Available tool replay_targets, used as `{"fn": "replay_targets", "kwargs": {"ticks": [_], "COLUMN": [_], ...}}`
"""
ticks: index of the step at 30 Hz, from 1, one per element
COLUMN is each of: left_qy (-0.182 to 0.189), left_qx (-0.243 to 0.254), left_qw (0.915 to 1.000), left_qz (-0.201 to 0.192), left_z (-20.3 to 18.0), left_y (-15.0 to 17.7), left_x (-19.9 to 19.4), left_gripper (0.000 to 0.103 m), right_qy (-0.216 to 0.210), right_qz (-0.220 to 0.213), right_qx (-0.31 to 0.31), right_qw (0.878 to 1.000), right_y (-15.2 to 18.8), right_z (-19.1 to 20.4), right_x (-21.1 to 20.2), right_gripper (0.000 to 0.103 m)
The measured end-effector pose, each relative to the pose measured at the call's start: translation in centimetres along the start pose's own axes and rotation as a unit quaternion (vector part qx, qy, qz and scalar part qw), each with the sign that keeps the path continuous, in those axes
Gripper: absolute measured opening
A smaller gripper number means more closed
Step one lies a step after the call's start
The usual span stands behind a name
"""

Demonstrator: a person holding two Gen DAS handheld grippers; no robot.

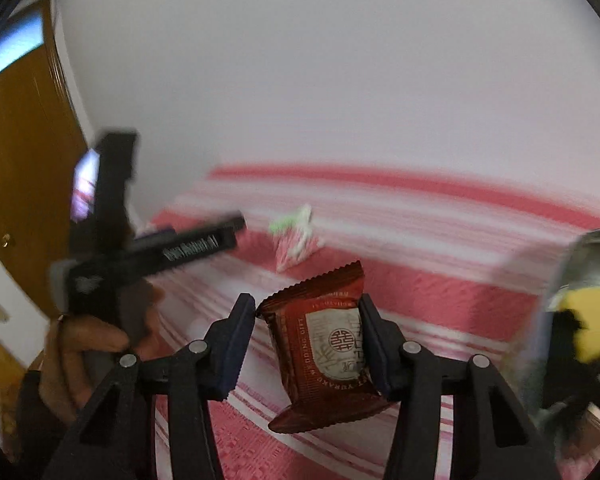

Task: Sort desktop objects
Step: 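Grasp the red snack packet with the right gripper while the left gripper grasps the candy wrapper, then carry the red packet and candy wrapper together over the tin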

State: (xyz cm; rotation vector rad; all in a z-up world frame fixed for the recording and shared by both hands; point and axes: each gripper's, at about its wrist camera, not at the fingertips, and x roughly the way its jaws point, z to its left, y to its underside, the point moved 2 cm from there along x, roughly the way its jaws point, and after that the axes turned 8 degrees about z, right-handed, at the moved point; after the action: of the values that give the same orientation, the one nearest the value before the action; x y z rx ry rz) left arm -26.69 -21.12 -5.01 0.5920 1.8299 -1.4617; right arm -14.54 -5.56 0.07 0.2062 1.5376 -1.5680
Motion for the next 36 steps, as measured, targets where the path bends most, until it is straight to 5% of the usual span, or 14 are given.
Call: {"fn": "replay_targets", "kwargs": {"ticks": [4,10,16,18,21,26,30,36], "left_qy": [0.02,-0.012,-0.034,-0.027,-0.012,0.022,-0.025,-0.017], "left_qx": [0.007,0.026,0.041,0.049,0.048,0.016,0.044,0.036], "left_qw": [0.9988,0.9983,0.9947,0.9949,0.9955,0.9994,0.9974,0.9957], "left_qz": [0.045,0.051,0.087,0.084,0.081,0.023,-0.052,-0.084], "left_z": [-2.5,-7.0,-9.3,-9.4,-9.2,-7.9,-8.9,-9.3], "left_y": [-0.2,-1.8,-2.1,-1.9,-1.8,-1.8,-1.0,1.1], "left_x": [1.6,3.7,6.4,6.1,5.7,3.3,0.0,-3.0], "left_gripper": [0.1,0.091,0.064,0.046,0.041,0.04,0.041,0.041], "right_qy": [0.04,0.045,0.034,0.027,0.024,0.03,0.052,0.07], "right_qz": [-0.081,-0.101,-0.104,-0.103,-0.108,-0.124,-0.14,-0.163], "right_qx": [-0.015,0.014,0.023,0.024,0.022,0.023,0.004,0.004], "right_qw": [0.996,0.994,0.994,0.994,0.994,0.992,0.989,0.984], "right_y": [0.7,1.0,0.8,0.7,0.3,0.4,0.6,0.9], "right_z": [0.2,-1.4,-2.1,-2.1,-2.0,-2.7,-2.0,-3.0], "right_x": [-3.2,-4.1,-4.4,-4.4,-4.4,-5.2,-5.3,-6.5], "right_gripper": [0.054,0.054,0.054,0.054,0.054,0.054,0.054,0.054]}}
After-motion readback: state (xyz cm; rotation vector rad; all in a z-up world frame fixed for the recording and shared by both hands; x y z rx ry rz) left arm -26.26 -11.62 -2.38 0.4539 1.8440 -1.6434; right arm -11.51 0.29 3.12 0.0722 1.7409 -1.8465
